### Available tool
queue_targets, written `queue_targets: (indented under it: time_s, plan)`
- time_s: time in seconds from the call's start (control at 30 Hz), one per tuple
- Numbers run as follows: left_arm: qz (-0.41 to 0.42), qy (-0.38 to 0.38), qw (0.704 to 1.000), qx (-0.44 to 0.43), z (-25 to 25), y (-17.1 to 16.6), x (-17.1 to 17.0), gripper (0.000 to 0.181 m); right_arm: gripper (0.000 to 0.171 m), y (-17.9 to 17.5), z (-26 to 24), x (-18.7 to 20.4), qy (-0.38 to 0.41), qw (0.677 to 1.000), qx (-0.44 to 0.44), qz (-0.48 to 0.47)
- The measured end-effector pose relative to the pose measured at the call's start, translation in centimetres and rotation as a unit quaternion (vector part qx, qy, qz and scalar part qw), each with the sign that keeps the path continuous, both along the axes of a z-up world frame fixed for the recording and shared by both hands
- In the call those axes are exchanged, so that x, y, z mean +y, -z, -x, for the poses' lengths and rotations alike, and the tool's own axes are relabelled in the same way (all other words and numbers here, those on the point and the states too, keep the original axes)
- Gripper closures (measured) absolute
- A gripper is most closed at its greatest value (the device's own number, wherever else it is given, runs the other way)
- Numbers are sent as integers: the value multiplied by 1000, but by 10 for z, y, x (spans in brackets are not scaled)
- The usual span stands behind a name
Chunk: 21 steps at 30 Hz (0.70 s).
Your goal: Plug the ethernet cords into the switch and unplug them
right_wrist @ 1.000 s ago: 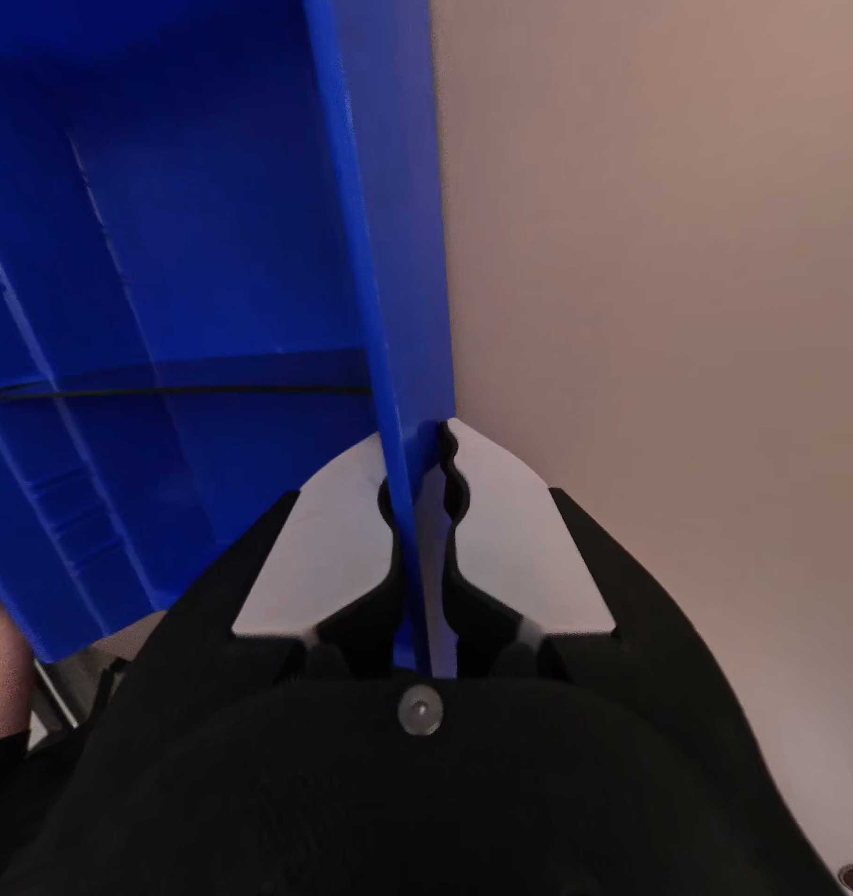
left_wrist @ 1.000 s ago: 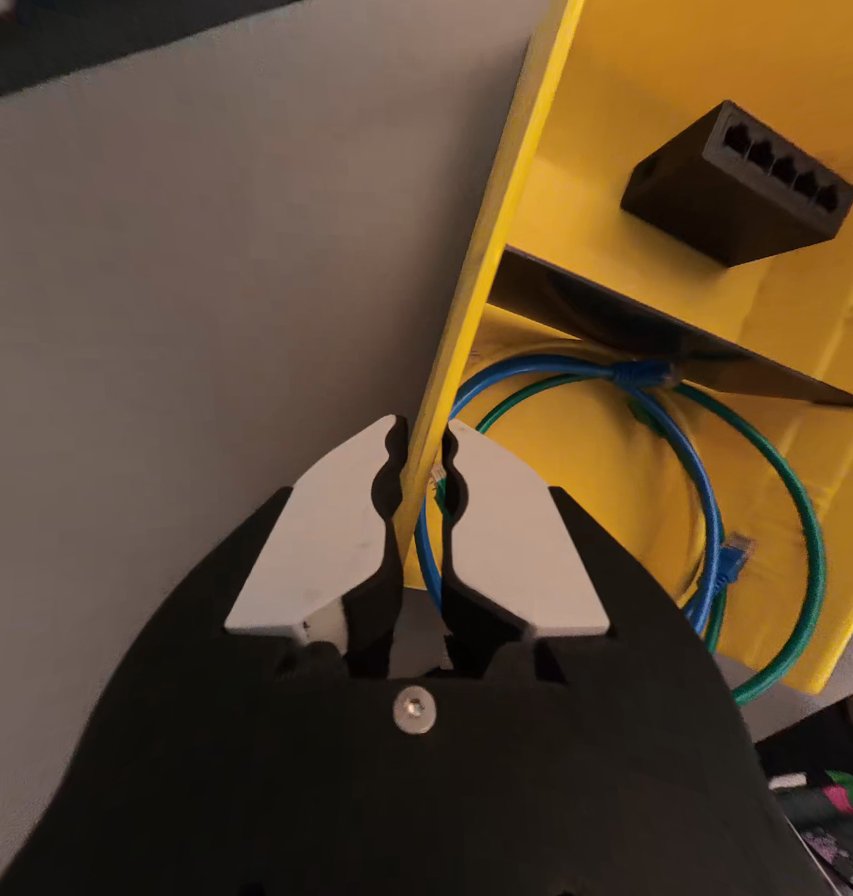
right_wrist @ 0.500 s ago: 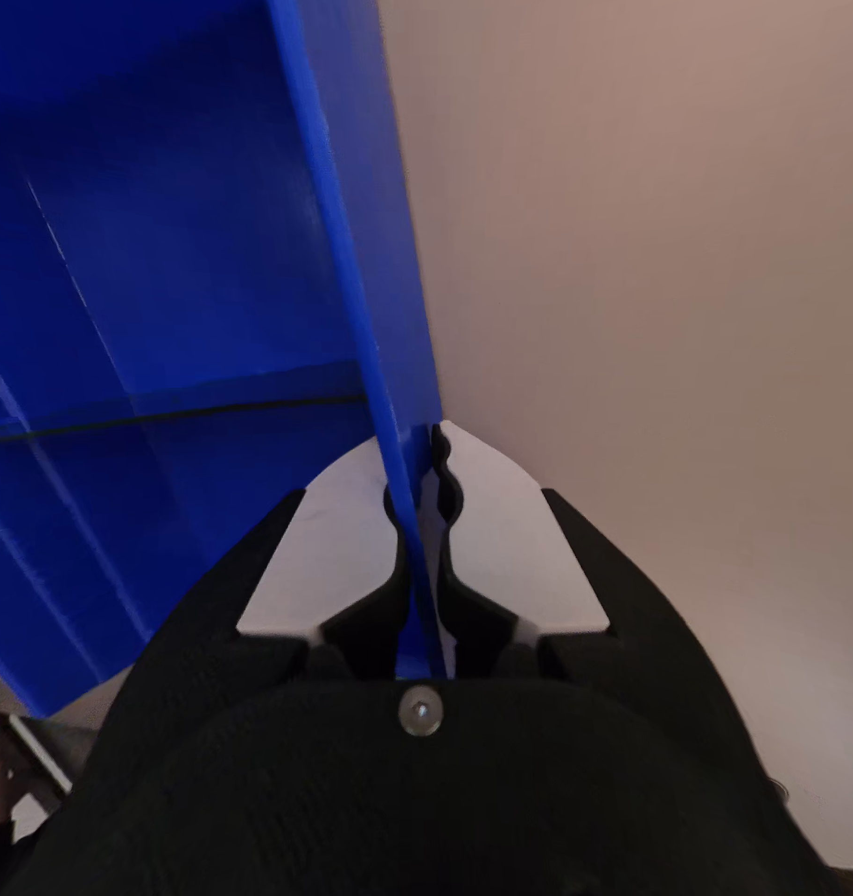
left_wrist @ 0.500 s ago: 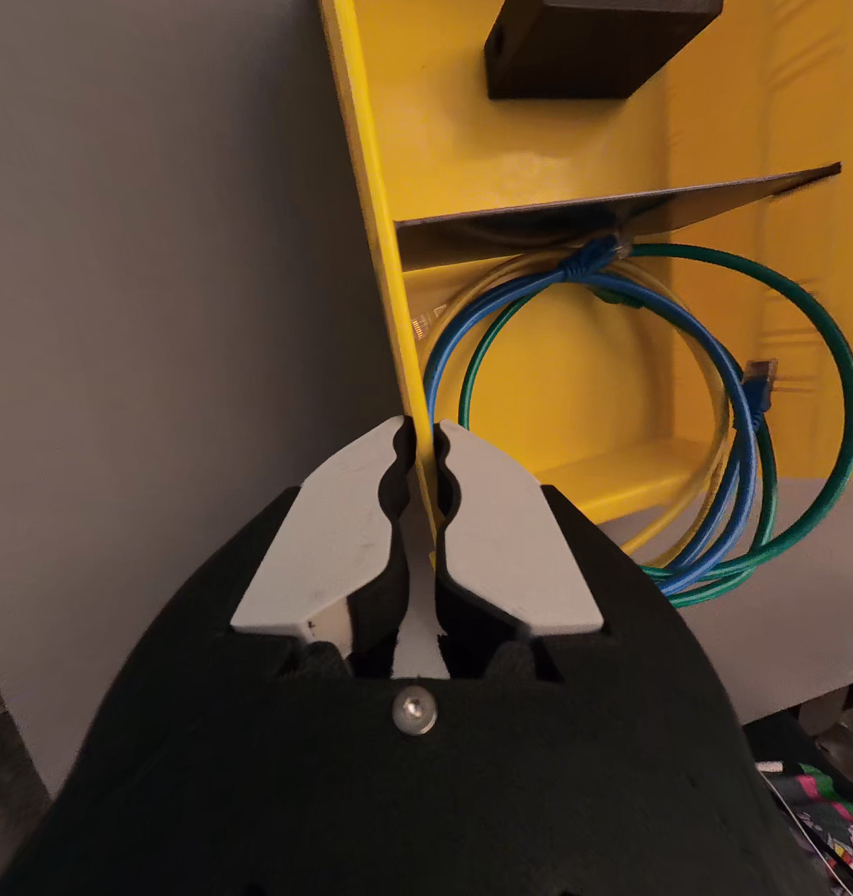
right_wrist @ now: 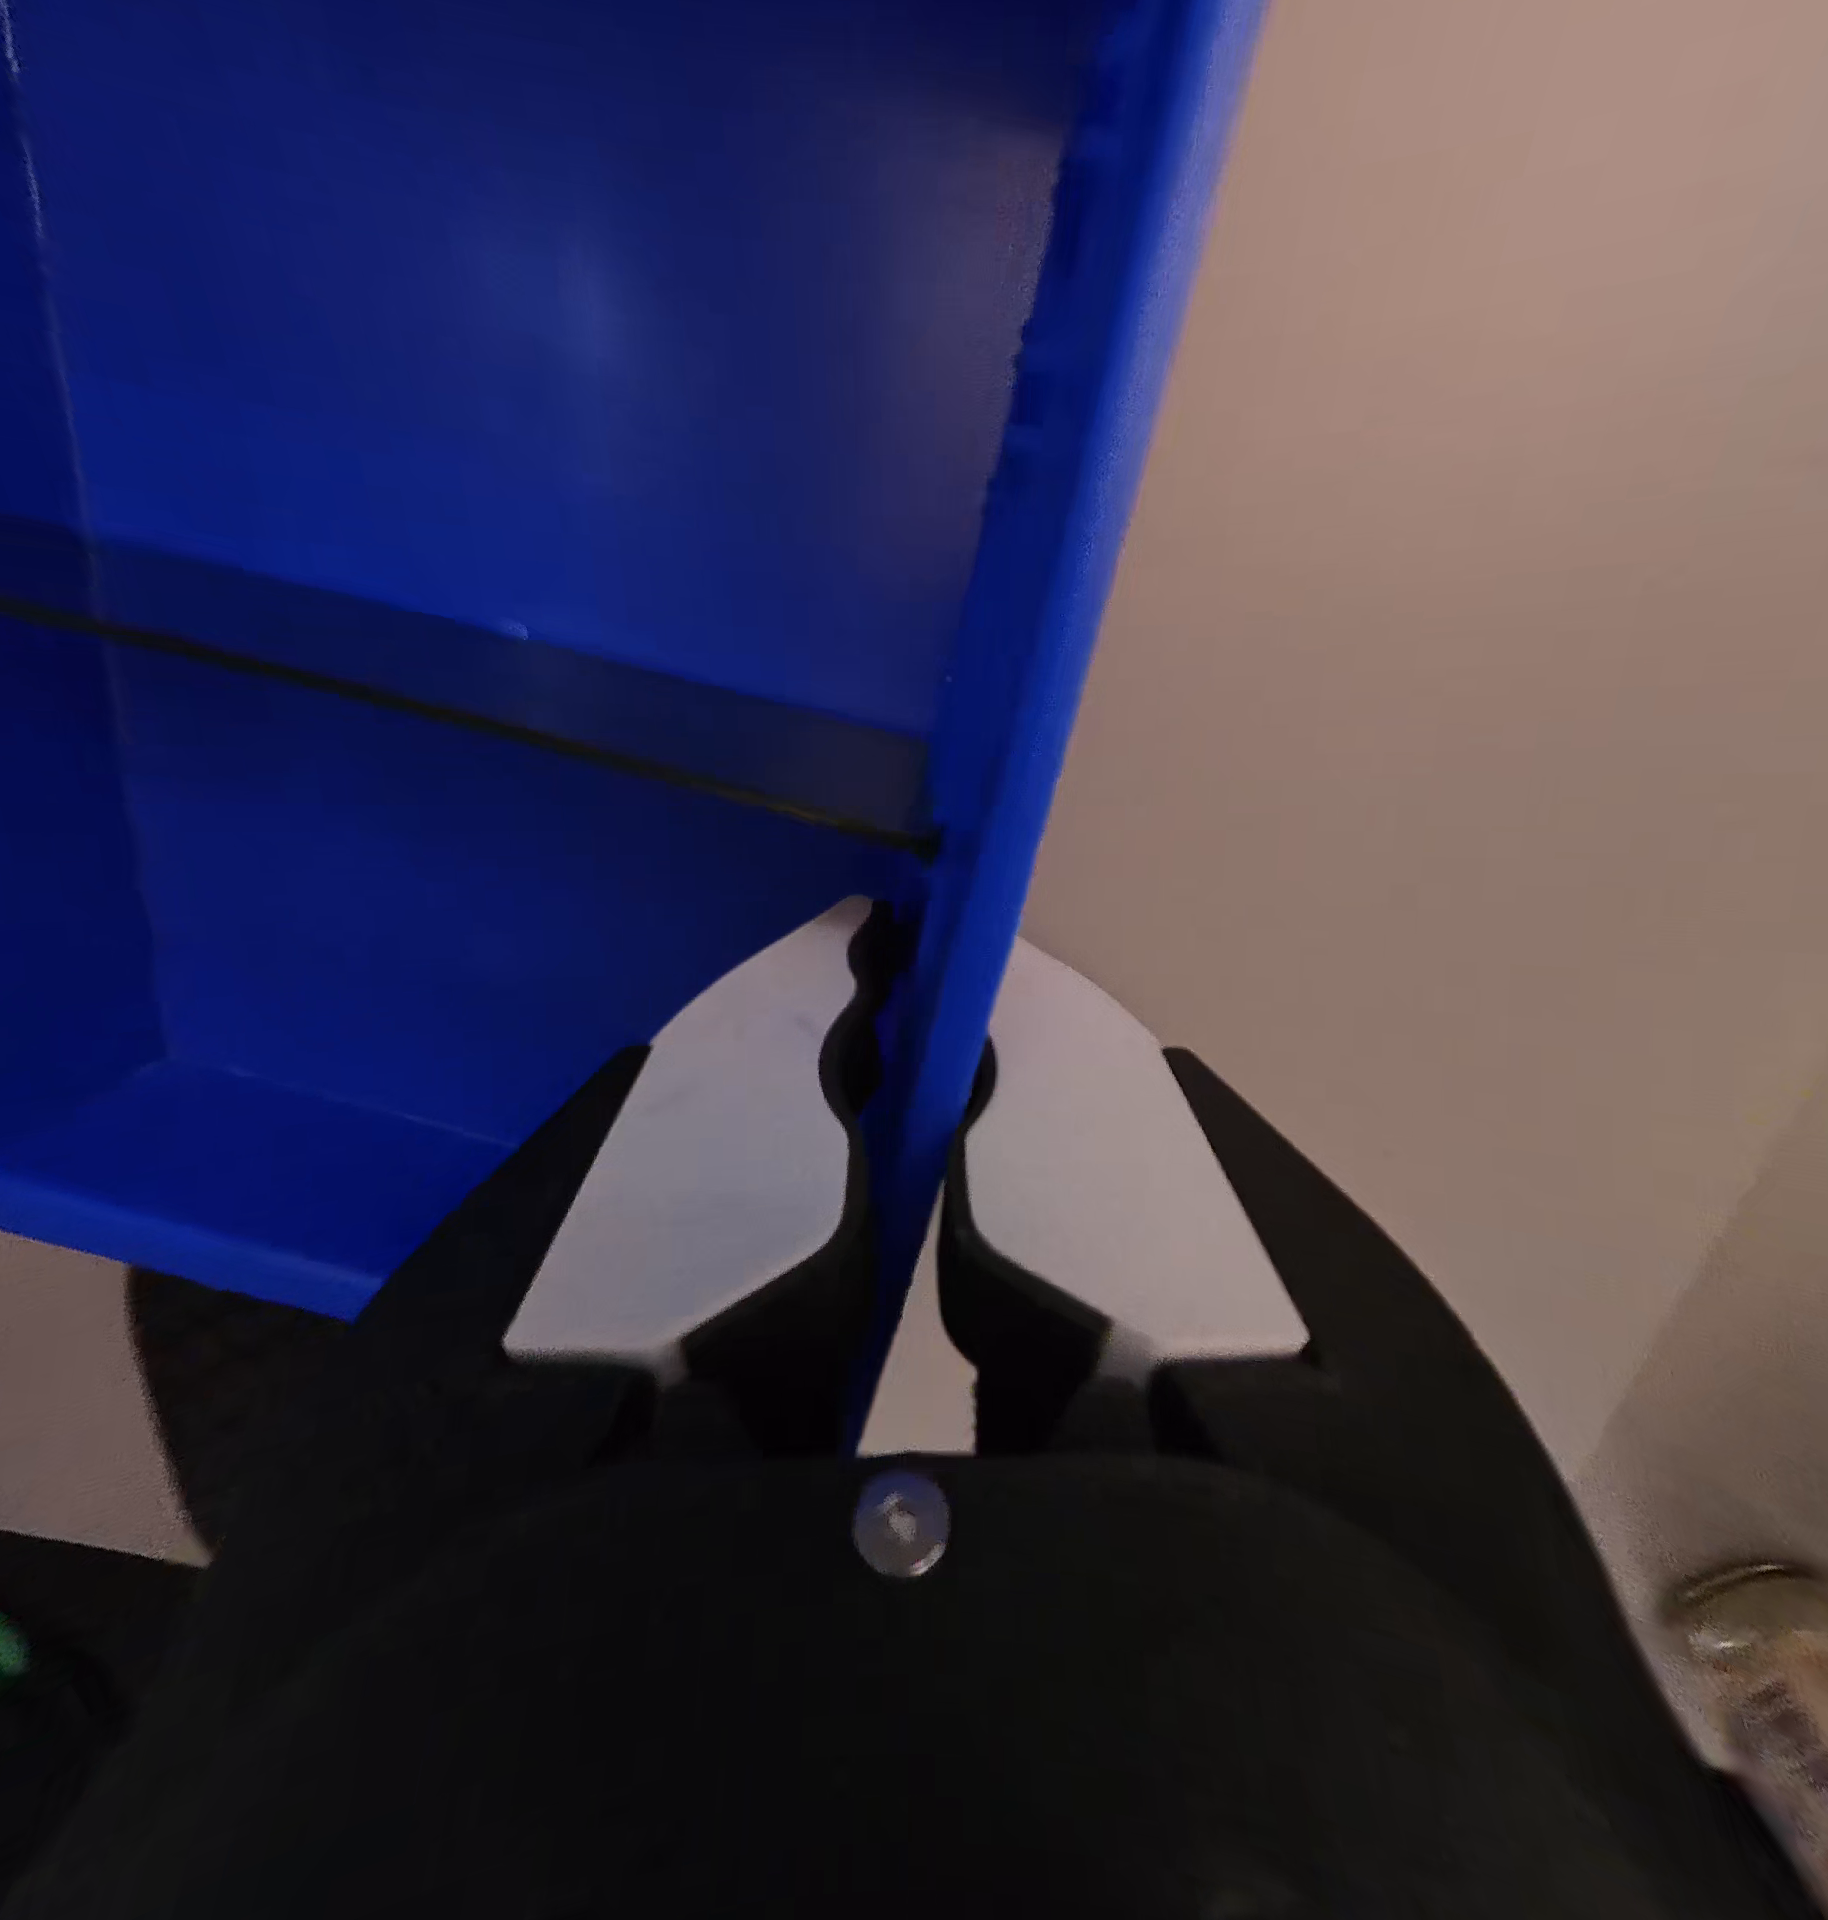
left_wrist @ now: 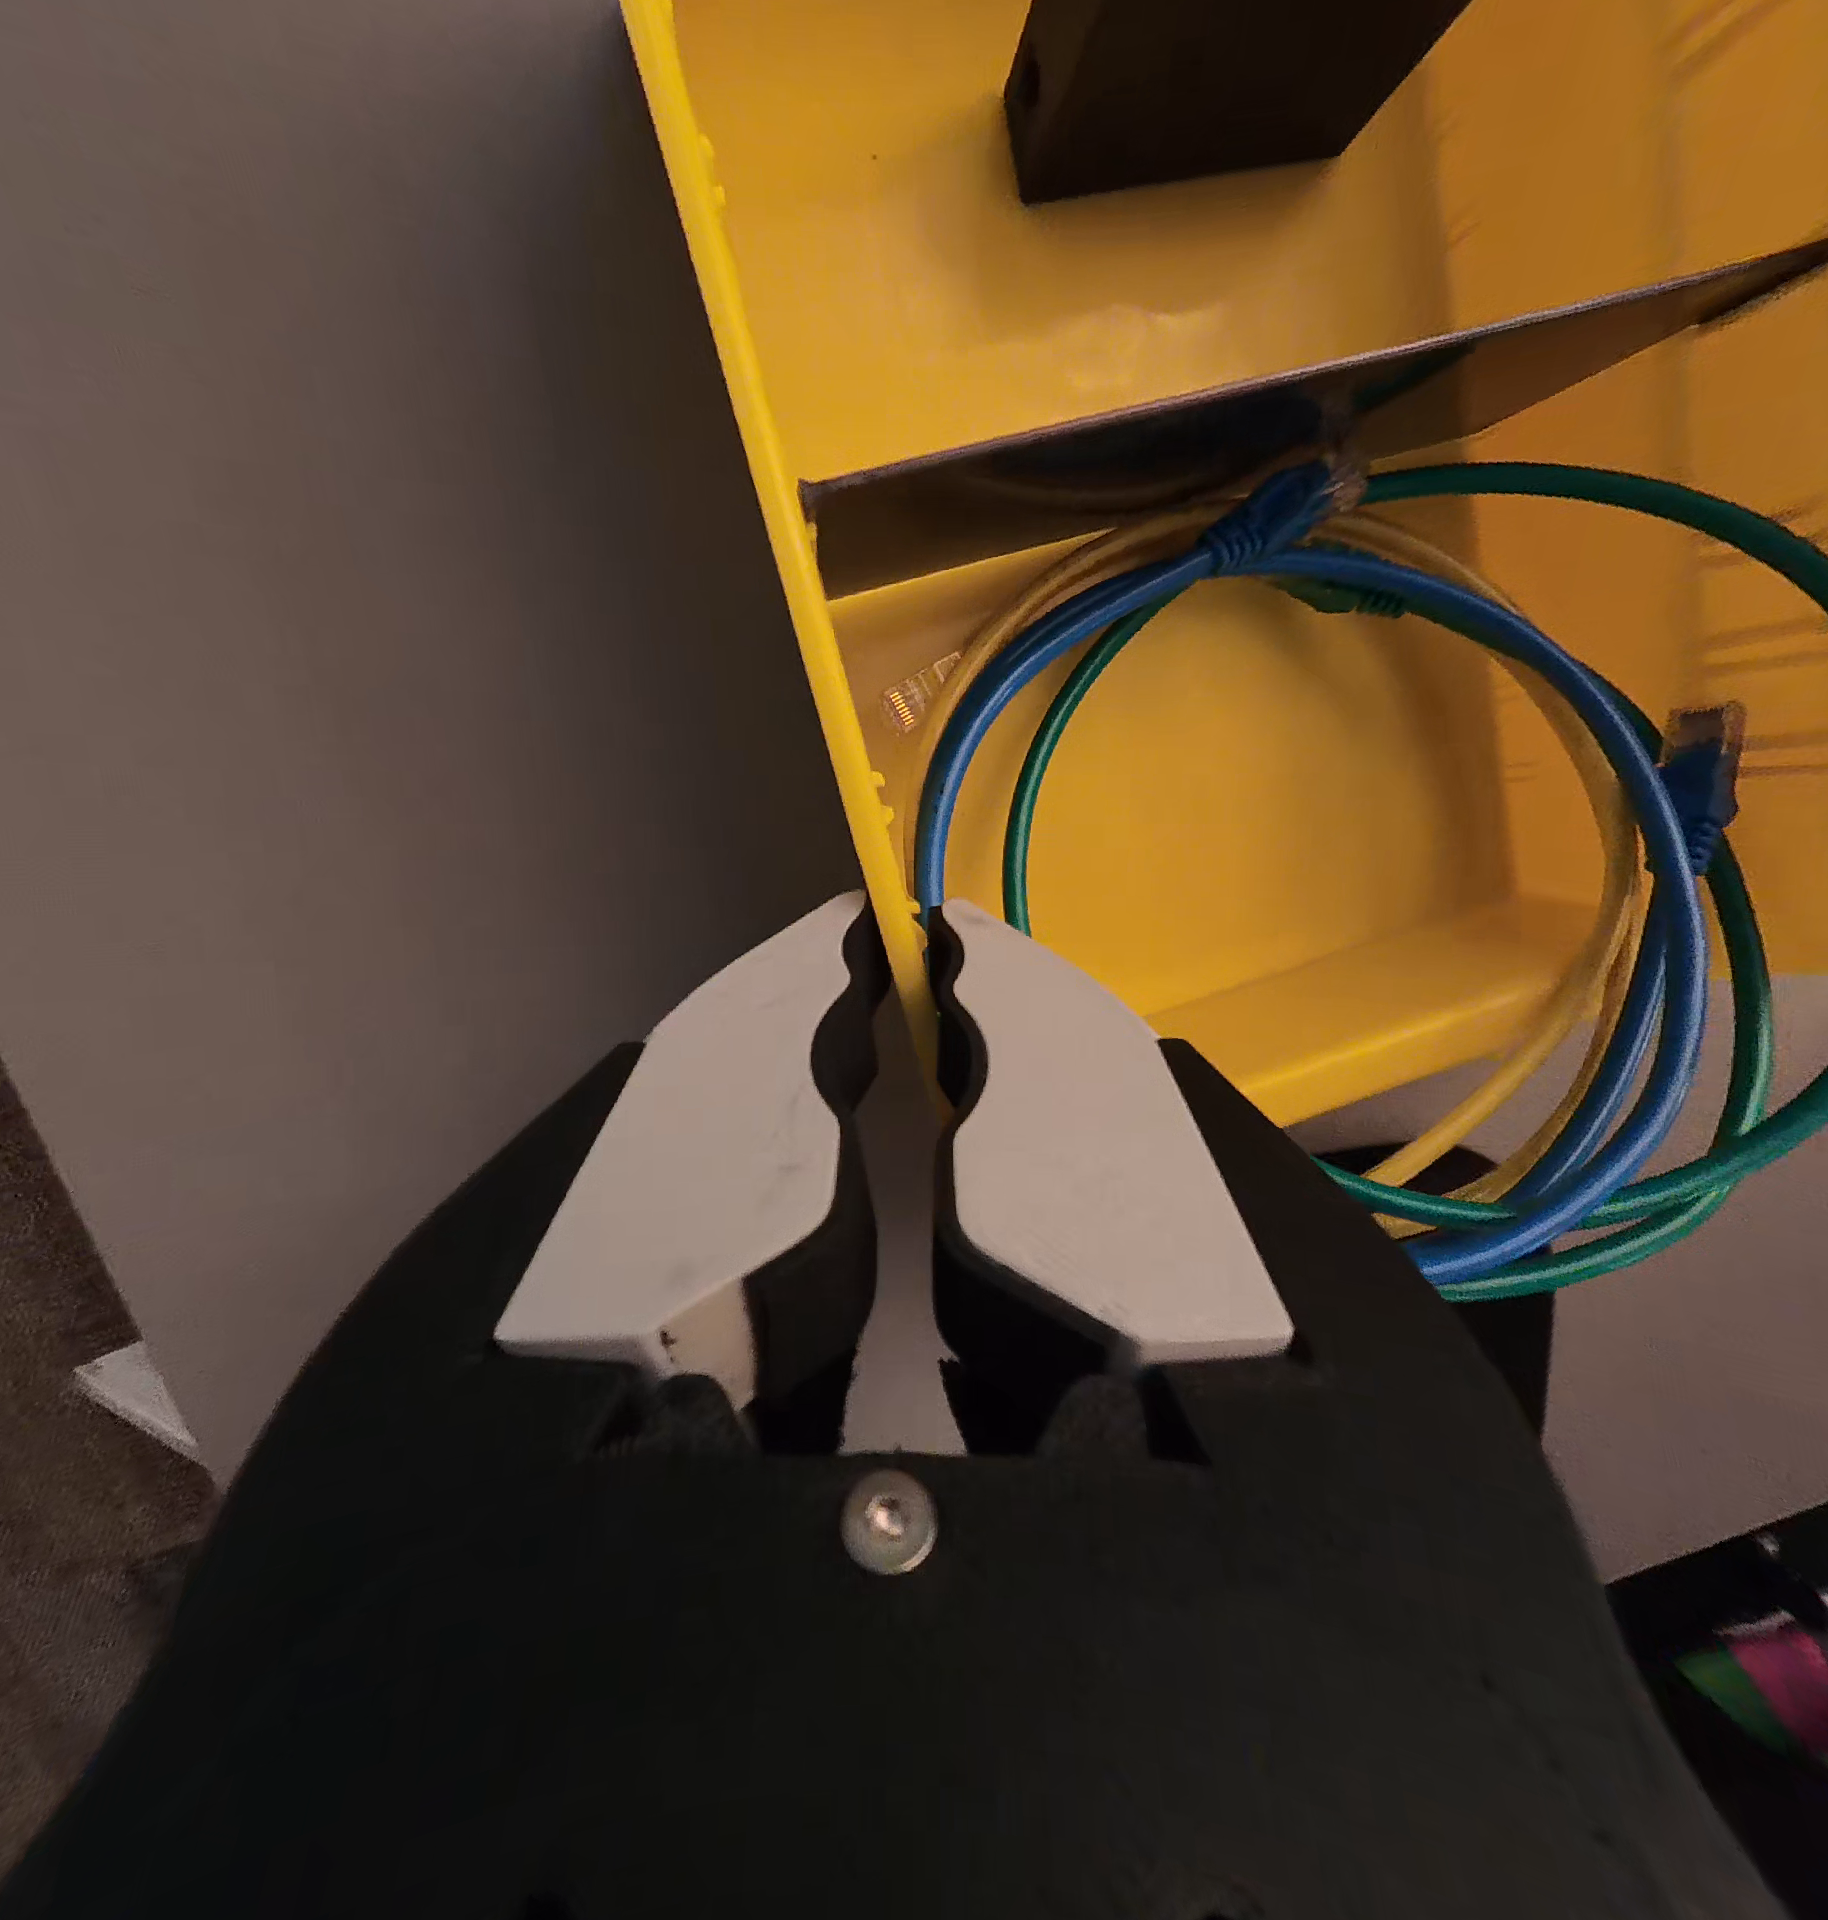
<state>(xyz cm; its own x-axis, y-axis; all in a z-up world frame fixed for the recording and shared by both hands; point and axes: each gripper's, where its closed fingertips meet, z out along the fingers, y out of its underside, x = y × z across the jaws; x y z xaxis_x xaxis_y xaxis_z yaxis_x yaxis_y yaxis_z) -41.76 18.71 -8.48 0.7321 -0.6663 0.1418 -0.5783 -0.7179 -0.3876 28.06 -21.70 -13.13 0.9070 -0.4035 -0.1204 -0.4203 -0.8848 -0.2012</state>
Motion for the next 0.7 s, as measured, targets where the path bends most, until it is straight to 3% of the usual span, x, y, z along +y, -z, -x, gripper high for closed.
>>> queue_targets:
  time_s: [0.27,0.5,0.63,0.7]
  plan:
    - [-33,-2,999,5,6,0,10,177,161,0,-1,6,-52,999,-11,-1]
    - [-25,-9,1000,-7,6,0,8,177,159,0,-4,7,-37,999,-24,-4]
    - [-40,-14,999,-33,9,-14,7,174,149,-8,-11,9,-51,993,-104,-15]
    - [-93,-31,994,-56,14,-40,12,170,133,-24,-12,15,-63,986,-151,-43]
